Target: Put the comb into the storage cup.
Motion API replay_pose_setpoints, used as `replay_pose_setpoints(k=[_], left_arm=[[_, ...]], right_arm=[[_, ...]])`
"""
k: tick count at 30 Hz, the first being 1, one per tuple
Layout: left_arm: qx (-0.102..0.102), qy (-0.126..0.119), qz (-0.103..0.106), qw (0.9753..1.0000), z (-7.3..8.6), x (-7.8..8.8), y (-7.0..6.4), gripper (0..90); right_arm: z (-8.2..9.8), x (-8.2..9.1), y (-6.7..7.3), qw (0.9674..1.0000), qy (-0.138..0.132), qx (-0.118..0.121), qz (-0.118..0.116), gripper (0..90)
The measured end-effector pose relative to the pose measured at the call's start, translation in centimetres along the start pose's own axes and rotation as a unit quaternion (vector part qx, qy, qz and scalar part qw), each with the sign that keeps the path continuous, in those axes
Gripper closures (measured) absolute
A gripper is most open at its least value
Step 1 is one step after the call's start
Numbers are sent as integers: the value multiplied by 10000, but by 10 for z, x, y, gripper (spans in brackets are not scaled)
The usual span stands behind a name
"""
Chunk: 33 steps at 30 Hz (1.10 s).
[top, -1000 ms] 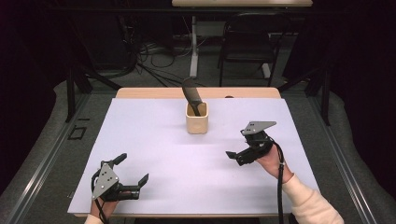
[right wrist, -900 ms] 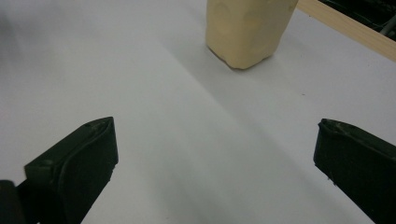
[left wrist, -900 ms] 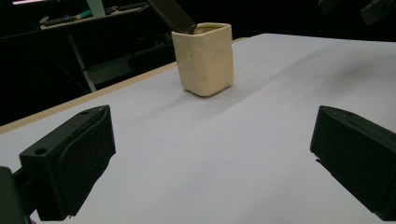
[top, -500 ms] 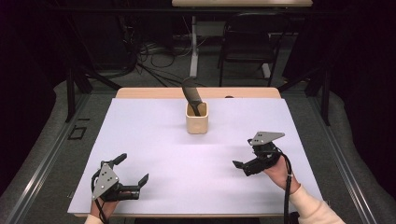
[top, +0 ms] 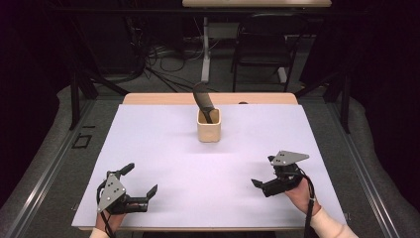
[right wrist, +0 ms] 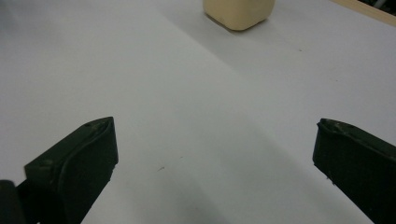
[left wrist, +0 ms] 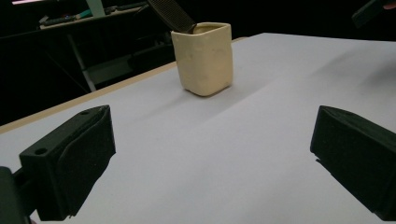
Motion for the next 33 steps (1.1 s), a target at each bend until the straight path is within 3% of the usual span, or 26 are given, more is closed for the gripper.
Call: replay_pose_setpoints(k=[20,33], left_arm=[[1,44,12,10000,1,-1,0,0],[32,70,17,10000,2,-1,1,0]], right_arm=[[23,15,10,9998,-65,10,180,0],[32,29,18,9987,-220,142,428,0]])
Point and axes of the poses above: each handheld gripper's, and its own axes: x roughly backward along the jaws, z roughly out of its underside, y roughly to its left, the point moved 4 cm from there along -x, roughly forward along the jaws, and after that the axes turned 14 degrees about x, right-handed, at the moved point
